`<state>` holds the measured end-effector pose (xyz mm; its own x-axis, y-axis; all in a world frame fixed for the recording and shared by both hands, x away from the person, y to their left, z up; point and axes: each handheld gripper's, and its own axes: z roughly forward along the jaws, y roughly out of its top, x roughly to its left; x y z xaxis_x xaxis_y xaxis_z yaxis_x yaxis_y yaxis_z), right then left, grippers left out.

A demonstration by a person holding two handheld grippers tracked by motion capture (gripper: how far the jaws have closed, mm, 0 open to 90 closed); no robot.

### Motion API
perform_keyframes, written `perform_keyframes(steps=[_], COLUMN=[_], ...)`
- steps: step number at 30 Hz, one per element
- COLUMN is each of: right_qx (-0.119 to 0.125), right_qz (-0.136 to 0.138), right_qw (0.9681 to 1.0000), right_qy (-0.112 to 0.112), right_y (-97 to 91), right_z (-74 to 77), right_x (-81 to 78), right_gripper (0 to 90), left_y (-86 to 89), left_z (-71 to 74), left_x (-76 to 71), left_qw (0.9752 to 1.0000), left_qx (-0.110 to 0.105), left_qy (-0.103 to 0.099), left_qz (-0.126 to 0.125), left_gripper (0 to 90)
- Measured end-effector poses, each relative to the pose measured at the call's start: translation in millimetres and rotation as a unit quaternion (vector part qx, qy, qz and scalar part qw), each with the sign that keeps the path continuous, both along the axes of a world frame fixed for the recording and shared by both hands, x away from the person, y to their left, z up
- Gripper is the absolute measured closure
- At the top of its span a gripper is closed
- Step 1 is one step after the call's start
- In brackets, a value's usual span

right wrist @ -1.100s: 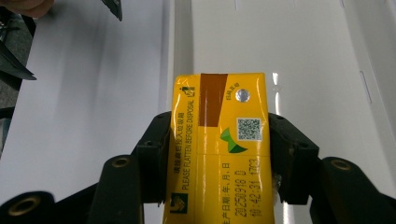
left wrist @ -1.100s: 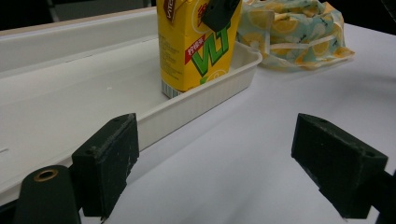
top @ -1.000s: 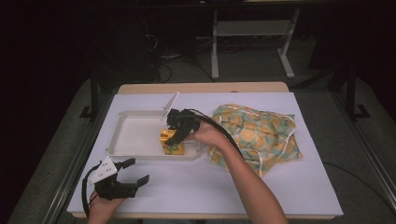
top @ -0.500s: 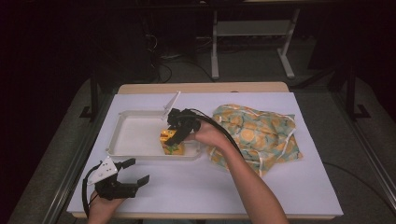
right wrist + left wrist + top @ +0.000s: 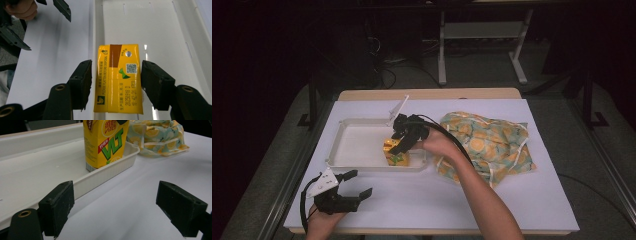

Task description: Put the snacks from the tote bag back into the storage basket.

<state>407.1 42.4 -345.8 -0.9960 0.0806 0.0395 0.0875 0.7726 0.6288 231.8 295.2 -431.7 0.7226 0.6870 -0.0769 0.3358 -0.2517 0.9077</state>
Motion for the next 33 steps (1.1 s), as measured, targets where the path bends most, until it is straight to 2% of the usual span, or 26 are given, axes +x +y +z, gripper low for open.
perform_keyframes(steps=[16, 22, 24, 33], right_qx=[0.006, 0.018, 0.025, 0.031], right_qz=[-0.009, -0.019, -0.021, -0.029], right_qw=[0.9999, 0.9997, 0.9995, 0.9991], right_qy=[-0.001, 0.000, 0.002, -0.003], right_y=[-12.7, -20.1, -22.8, -33.7], right_z=[9.4, 12.8, 15.1, 21.0], right_x=[-2.6, -2.7, -2.9, -2.7], right_gripper=[38.6, 37.0, 37.0, 36.8], left_y=[-0.1, 1.3, 1.2, 0.9], left_z=[-0.5, 0.0, -0.1, -0.7], left_x=[0.5, 0.8, 0.4, 1.1], left_qw=[1.0000, 1.0000, 1.0000, 1.0000], left_qx=[0.000, 0.000, -0.006, -0.006], left_qy=[-0.002, -0.005, -0.004, -0.001], left_qz=[0.000, 0.000, 0.004, 0.004], left_gripper=[14.8, 14.8, 14.8, 14.8])
